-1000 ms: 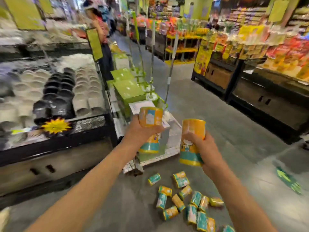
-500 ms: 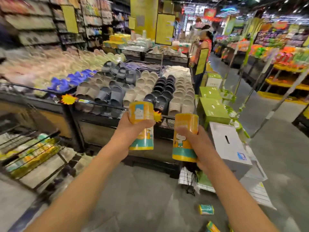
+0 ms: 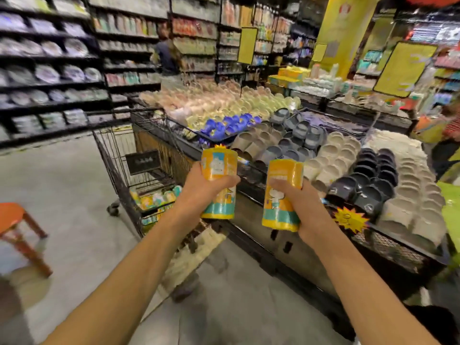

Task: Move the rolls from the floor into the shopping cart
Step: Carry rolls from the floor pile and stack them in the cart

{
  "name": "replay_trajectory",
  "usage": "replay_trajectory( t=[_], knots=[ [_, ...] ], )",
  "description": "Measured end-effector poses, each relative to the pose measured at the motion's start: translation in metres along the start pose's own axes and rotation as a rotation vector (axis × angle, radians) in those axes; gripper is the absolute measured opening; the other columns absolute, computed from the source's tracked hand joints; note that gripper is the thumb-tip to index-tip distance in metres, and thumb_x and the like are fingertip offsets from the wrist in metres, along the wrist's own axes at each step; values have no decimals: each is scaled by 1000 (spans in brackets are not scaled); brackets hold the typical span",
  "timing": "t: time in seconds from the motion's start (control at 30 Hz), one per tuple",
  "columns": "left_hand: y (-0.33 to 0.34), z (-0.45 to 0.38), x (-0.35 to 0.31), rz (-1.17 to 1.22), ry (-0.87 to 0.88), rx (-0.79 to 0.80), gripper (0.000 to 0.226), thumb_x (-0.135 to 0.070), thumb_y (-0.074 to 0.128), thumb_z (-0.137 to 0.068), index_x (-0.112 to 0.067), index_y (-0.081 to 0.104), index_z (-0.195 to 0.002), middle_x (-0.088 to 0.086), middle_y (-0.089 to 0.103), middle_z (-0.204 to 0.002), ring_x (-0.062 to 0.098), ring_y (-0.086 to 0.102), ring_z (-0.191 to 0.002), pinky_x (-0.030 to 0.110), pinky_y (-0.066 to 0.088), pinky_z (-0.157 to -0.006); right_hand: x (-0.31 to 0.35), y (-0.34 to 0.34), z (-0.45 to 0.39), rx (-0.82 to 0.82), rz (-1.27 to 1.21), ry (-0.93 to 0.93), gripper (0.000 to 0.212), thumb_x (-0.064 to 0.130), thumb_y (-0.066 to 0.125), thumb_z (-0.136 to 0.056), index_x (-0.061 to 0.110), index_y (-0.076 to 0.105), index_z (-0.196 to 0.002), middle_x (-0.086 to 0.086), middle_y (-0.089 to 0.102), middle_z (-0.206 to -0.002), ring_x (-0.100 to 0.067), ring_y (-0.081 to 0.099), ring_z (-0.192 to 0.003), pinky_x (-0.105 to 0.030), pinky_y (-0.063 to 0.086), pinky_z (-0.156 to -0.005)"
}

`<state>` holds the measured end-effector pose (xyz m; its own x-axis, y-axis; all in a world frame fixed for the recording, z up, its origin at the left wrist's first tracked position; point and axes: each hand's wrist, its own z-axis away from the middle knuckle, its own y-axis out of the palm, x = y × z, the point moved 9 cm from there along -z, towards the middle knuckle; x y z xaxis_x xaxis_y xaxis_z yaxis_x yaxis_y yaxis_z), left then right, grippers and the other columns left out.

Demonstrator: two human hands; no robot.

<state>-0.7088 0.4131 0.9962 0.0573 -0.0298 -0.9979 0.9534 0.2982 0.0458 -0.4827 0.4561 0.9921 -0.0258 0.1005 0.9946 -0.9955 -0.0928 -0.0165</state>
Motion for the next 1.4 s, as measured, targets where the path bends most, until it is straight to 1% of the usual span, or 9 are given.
replay_trajectory(
  t=[0.23, 0.3, 0.43, 0.6, 0.7, 0.83, 1.1, 1.27, 1.4],
  knots=[
    [-78, -56, 18, 34, -28, -209, 59, -24, 86, -76, -21, 49, -121, 6, 68, -111, 24, 71, -95, 41, 62, -76, -3, 108, -84, 271, 9, 34, 51, 26, 86, -75, 13, 61, -119, -14, 73, -102, -28, 72, -82, -45, 62, -73],
    [-89, -79, 21, 37, -34, -255, 60, -26, 87, -75, -24, 49, -121, 5, 68, -112, 24, 71, -96, 44, 62, -80, -4, 129, -114, 325, 5, 45, 47, 23, 82, -81, 13, 60, -122, -15, 73, -106, -30, 73, -86, -46, 63, -72],
    [-105, -127, 27, 43, -32, -347, 62, -33, 87, -74, -27, 50, -123, 0, 70, -111, 20, 72, -97, 34, 62, -71, -2, 166, -180, 418, 13, 48, 53, 29, 83, -80, 17, 59, -126, -14, 73, -112, -30, 75, -91, -44, 63, -67],
    [-129, -183, 30, 51, -45, -471, 75, -41, 92, -62, -25, 55, -125, 3, 73, -113, 24, 75, -96, 47, 63, -79, 5, 209, -251, 527, 26, 42, 51, 28, 82, -81, 19, 59, -125, -10, 74, -110, -26, 76, -88, -36, 61, -61],
    [-143, -209, 32, 58, -53, -537, 60, -33, 89, -71, -25, 55, -120, 1, 73, -109, 20, 75, -92, 35, 63, -69, 1, 236, -286, 577, 21, 72, 49, 28, 82, -82, 17, 60, -125, -11, 75, -108, -23, 76, -83, -35, 60, -60],
    [-168, -250, 34, 74, -65, -610, 58, -29, 88, -74, -24, 54, -120, 2, 74, -109, 17, 76, -88, 31, 62, -64, -10, 273, -336, 601, 54, 113, 56, 30, 84, -79, 18, 57, -127, -10, 75, -110, -22, 77, -83, -36, 60, -62],
    [-241, -356, 56, 109, -140, -655, 53, -27, 86, -76, -27, 51, -116, 1, 70, -109, 17, 73, -91, 24, 58, -56, -32, 364, -432, 639, 82, 164, 47, 29, 82, -82, 20, 58, -121, -7, 75, -105, -17, 77, -77, -29, 58, -54],
    [-289, -421, 78, 86, -204, -633, 55, -31, 85, -77, -30, 49, -118, -2, 68, -108, 15, 71, -90, 21, 55, -54, -51, 425, -487, 649, 138, 197, 51, 31, 82, -82, 13, 58, -124, -17, 72, -113, -22, 75, -85, -34, 61, -63],
    [-329, -470, 109, 76, -257, -636, 51, -29, 85, -76, -32, 49, -111, -2, 69, -108, 14, 72, -89, 23, 57, -58, -84, 477, -533, 685, 190, 220, 47, 32, 82, -82, 18, 57, -119, -10, 73, -108, -19, 75, -84, -36, 63, -66]
  ],
)
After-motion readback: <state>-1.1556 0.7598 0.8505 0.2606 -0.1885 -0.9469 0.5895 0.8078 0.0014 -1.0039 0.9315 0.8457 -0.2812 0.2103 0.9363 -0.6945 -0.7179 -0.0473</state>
